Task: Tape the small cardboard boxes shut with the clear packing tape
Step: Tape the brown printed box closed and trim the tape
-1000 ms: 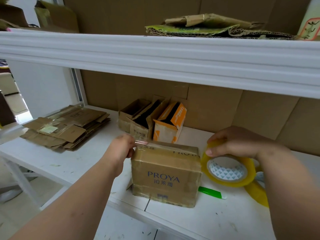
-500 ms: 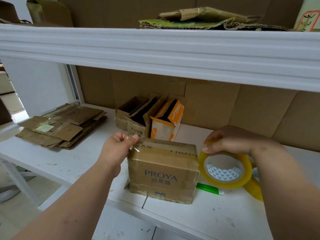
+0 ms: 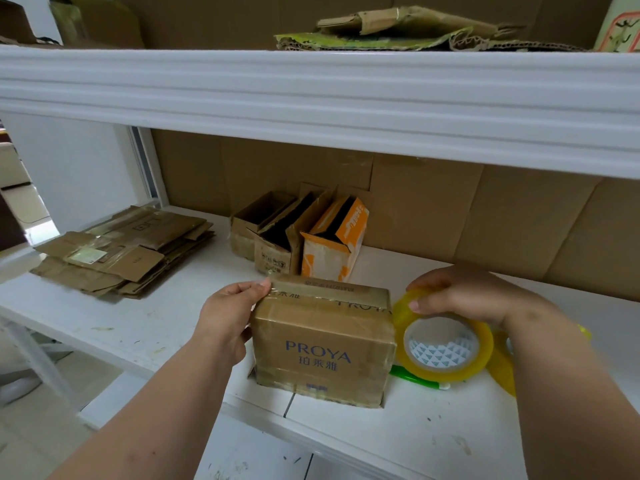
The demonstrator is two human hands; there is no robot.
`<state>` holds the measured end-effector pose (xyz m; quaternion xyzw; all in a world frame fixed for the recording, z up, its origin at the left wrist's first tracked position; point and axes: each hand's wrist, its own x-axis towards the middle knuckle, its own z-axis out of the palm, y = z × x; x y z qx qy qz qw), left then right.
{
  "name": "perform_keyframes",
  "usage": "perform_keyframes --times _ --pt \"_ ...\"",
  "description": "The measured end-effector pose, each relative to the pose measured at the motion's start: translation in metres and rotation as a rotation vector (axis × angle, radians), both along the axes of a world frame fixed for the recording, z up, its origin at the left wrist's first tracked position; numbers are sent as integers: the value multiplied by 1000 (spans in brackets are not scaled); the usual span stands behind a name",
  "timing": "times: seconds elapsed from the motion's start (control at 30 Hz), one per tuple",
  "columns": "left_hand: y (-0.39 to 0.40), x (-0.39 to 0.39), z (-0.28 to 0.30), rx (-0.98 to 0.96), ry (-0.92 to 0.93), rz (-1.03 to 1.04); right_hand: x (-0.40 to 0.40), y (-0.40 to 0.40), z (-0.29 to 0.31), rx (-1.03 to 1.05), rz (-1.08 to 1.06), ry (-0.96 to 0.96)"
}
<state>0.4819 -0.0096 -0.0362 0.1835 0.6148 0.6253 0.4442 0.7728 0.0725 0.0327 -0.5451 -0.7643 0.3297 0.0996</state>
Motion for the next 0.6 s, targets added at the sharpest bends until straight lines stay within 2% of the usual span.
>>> perform_keyframes --times 0.13,0.3,0.6 --pt "3 2 7 -109 -209 -7 9 -5 -15 -14 -24 154" --pt "9 -1 6 -145 -271 -54 15 -7 -25 -4 -35 236" --pt "4 -8 -14 -24 -312 -117 16 -8 -32 19 -55 289"
